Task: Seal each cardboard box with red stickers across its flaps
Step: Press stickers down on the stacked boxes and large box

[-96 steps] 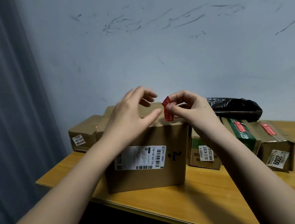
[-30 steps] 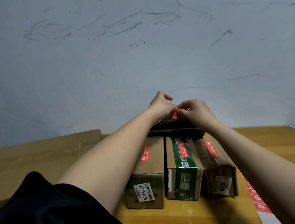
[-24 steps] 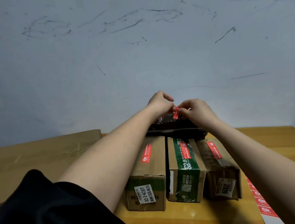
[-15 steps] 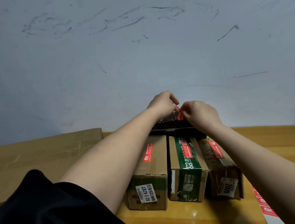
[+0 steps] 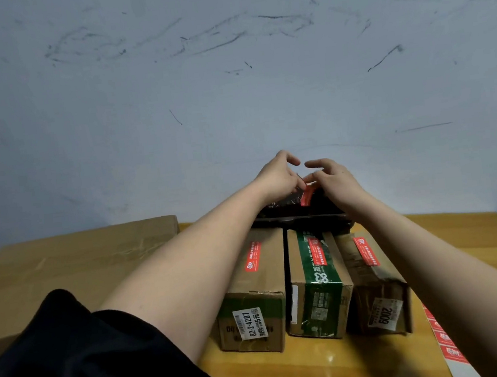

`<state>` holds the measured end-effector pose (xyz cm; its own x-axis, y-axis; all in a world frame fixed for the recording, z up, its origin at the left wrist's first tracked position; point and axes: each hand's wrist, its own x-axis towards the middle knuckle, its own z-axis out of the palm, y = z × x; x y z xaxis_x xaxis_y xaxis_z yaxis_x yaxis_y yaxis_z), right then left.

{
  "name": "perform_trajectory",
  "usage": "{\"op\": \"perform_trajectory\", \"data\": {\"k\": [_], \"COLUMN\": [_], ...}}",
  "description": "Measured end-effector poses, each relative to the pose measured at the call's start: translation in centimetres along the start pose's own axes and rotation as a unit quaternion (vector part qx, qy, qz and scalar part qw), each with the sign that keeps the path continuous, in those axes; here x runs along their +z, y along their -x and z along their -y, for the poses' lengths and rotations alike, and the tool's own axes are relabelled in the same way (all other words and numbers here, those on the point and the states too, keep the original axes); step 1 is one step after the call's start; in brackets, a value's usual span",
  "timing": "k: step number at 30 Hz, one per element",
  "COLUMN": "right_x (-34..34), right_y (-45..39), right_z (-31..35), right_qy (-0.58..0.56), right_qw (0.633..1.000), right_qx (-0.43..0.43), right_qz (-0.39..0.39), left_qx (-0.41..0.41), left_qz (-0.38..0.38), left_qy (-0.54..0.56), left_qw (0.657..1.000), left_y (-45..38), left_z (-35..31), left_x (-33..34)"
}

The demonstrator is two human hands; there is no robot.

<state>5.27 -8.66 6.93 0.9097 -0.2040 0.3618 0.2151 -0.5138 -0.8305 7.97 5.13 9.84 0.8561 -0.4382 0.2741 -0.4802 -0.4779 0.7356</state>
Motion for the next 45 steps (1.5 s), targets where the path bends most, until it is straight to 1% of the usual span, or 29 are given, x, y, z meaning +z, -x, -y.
{"op": "perform_trajectory", "data": {"k": [1,3,7,10,12,15,17,18,22,25,29,32,35,37,39,43,45], "right_x": [-0.1,-0.1,-0.3,-0.6,-0.5,0.1,0.1,0.2,0.6,0.5,0.4,0.5,0.6,0.8,0.9,1.2,1.3], "right_y": [0.2,0.5,0.7,0.5,0.2,0.0,-0.1,-0.1,-0.5,-0.8,-1.0,-1.3,-1.8,-2.0,-2.3,-2.7,-2.8], "right_z": [0.2,0.5,0.3,0.1,0.1,0.3,0.5,0.4,-0.2,-0.4,-1.0,-1.3,-1.6,-1.8,-1.9,-2.1,-2.1], "right_qy": [-0.032,-0.058,-0.055,-0.051,0.011,0.131,0.154,0.157,0.185,0.209,0.177,0.153,0.093,0.064,0.06,0.046,0.036], "right_qw": [0.999,0.997,0.998,0.998,0.999,0.985,0.977,0.977,0.978,0.974,0.982,0.986,0.994,0.996,0.995,0.998,0.999], "right_qx": [-0.011,-0.027,-0.03,-0.026,-0.044,-0.069,-0.061,-0.052,-0.053,-0.058,-0.058,-0.066,-0.055,-0.044,-0.042,-0.027,-0.019], "right_qz": [0.018,0.037,0.025,0.009,-0.021,-0.094,-0.13,-0.136,-0.083,-0.059,-0.007,-0.02,-0.032,-0.051,-0.061,-0.043,-0.036], "left_qx": [0.004,0.012,0.017,0.018,0.017,0.016,0.014,0.013,-0.001,-0.013,-0.021,-0.019,-0.023,-0.032,-0.048,-0.076,-0.097], "left_qz": [0.008,0.018,0.014,0.029,0.033,0.015,-0.005,-0.013,-0.052,-0.084,-0.097,-0.089,-0.093,-0.102,-0.108,-0.104,-0.115], "left_qy": [0.002,0.005,0.011,0.009,0.006,-0.005,-0.021,-0.026,-0.063,-0.061,-0.041,-0.04,-0.028,-0.014,-0.005,0.02,0.022], "left_qw": [1.0,1.0,1.0,0.999,0.999,1.0,1.0,0.999,0.997,0.995,0.994,0.995,0.995,0.994,0.993,0.991,0.988], "left_y": [0.0,0.1,0.1,0.5,0.6,0.5,0.4,0.4,0.0,-0.5,-1.3,-1.8,-2.2,-2.5,-2.8,-3.5,-3.9], "left_z": [0.0,0.0,0.0,-0.2,-0.2,-0.4,-0.7,-0.8,-0.3,0.2,0.5,0.6,0.8,0.8,0.9,1.3,1.5], "left_x": [0.0,0.0,0.0,-0.1,0.0,0.5,0.7,0.8,0.8,0.7,0.7,1.0,1.4,1.7,2.0,2.6,2.8]}}
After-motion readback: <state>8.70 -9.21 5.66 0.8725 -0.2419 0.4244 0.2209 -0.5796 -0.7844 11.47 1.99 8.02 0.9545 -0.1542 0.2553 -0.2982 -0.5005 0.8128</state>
